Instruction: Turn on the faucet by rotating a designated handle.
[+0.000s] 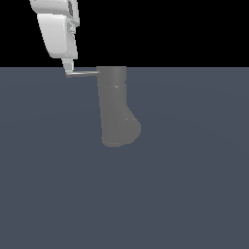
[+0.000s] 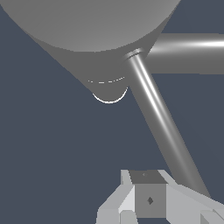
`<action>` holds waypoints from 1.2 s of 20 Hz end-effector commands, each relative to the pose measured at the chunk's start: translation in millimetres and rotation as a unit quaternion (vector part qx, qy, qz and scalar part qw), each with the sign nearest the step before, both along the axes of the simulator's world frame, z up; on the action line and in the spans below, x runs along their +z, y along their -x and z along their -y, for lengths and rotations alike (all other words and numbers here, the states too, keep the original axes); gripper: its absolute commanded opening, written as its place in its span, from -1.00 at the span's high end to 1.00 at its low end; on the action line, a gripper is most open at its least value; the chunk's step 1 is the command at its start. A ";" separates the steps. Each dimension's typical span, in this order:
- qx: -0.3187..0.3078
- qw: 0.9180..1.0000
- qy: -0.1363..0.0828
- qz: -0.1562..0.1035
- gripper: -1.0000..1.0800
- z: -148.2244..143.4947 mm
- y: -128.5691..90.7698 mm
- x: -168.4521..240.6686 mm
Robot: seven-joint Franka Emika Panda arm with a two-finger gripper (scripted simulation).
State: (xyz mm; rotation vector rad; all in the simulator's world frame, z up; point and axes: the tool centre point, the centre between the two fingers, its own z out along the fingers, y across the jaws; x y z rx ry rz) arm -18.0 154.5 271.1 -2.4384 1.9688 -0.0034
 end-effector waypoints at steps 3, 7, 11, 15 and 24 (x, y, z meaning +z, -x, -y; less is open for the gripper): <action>-0.004 1.000 0.002 -0.003 1.00 8.5 13.9 0.1; 0.000 1.000 0.003 0.000 1.00 3.8 15.2 0.0; 0.000 1.000 0.002 0.000 1.00 16.9 23.3 0.0; -0.001 1.000 0.002 -0.001 1.00 30.3 31.4 0.0; -0.002 1.000 0.002 -0.002 1.00 61.1 50.0 -0.1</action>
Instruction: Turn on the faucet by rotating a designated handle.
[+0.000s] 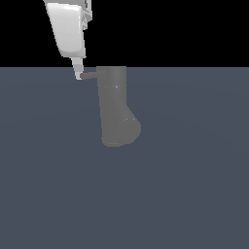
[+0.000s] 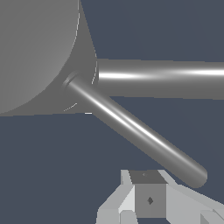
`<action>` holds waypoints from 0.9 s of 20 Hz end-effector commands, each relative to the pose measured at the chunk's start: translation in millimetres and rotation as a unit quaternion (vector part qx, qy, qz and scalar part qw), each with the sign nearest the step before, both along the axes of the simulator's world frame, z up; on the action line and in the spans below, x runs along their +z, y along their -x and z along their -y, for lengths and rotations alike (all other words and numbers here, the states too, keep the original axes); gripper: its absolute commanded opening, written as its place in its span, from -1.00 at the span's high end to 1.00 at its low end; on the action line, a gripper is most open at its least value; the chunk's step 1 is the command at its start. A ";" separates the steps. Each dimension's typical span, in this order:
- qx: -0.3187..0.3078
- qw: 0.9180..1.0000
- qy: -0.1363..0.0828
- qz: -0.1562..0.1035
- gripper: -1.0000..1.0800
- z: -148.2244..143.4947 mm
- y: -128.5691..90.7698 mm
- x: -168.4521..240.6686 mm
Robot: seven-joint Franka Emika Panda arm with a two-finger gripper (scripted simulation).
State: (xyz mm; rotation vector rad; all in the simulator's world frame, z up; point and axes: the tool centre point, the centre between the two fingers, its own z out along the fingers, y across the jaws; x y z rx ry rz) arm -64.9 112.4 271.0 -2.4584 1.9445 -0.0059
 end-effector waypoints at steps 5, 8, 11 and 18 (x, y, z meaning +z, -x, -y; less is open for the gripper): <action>-0.013 1.000 0.002 -0.003 1.00 36.4 13.6 0.0; -0.013 1.000 0.002 -0.003 1.00 46.8 20.0 0.2; -0.014 1.000 0.002 -0.004 1.00 54.1 24.2 0.2; -0.007 1.000 0.002 -0.002 1.00 75.1 14.4 0.1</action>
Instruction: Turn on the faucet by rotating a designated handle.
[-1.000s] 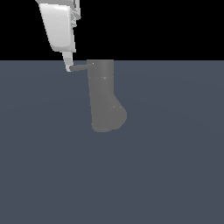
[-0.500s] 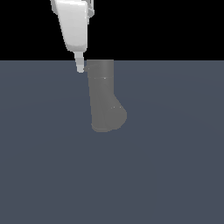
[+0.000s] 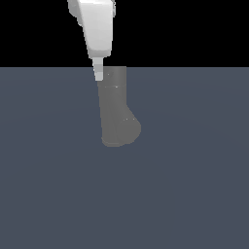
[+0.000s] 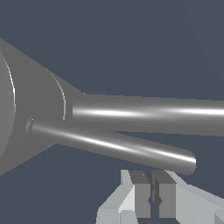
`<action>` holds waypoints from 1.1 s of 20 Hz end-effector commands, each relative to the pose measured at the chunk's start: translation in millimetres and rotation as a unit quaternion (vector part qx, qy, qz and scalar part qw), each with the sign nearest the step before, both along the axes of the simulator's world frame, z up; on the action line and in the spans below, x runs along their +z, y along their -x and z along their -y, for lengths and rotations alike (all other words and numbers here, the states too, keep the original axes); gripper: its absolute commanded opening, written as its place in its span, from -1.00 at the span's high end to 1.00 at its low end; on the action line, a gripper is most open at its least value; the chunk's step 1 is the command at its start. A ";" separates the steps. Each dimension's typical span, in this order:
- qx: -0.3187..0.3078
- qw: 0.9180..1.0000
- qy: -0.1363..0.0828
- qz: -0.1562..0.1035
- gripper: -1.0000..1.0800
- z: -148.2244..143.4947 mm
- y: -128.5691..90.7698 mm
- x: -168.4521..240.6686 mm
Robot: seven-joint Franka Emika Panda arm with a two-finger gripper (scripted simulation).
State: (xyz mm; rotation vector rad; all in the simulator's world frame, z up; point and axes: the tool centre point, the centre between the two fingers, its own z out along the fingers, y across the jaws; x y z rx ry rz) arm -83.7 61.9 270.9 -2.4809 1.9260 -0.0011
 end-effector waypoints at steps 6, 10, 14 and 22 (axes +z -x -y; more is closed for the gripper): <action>-0.019 1.000 0.000 0.000 1.00 57.8 -11.9 0.3; -0.021 1.000 0.000 0.000 1.00 78.3 -16.5 0.4; -0.023 1.000 0.000 0.000 1.00 97.5 -20.7 0.4; 0.000 1.000 -0.001 -0.001 1.00 77.0 -31.9 0.1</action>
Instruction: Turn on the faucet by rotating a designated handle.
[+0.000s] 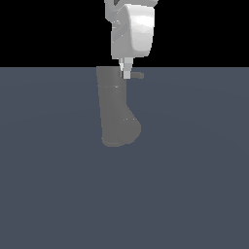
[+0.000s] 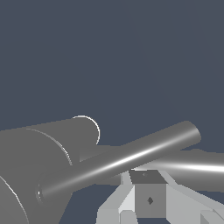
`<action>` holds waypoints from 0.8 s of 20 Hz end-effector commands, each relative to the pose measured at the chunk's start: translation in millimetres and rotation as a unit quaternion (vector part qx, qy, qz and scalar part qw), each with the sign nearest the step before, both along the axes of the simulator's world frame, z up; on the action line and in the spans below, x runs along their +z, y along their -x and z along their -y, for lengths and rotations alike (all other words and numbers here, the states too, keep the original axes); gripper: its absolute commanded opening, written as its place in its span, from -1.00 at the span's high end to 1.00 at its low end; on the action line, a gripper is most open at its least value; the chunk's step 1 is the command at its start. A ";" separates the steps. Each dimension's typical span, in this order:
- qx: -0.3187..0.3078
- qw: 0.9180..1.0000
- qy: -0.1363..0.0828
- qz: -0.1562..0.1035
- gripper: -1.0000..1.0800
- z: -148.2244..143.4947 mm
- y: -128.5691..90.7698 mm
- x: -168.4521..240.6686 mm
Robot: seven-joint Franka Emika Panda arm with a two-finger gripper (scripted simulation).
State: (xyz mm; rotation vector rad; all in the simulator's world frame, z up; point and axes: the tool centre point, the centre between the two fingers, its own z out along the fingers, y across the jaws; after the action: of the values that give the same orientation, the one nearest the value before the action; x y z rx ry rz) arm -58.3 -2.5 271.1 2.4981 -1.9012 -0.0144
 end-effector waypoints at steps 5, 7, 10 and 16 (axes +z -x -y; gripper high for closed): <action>-0.013 1.000 0.001 0.004 1.00 21.8 -17.0 0.0; -0.014 1.000 0.001 0.004 1.00 25.4 -21.2 0.0; -0.016 1.000 0.001 0.004 1.00 30.8 -27.2 0.0; -0.019 1.000 0.001 0.004 1.00 41.4 -39.1 0.0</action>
State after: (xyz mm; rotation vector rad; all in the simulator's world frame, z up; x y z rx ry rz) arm -26.3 -28.4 271.0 2.4831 -1.9194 -0.0176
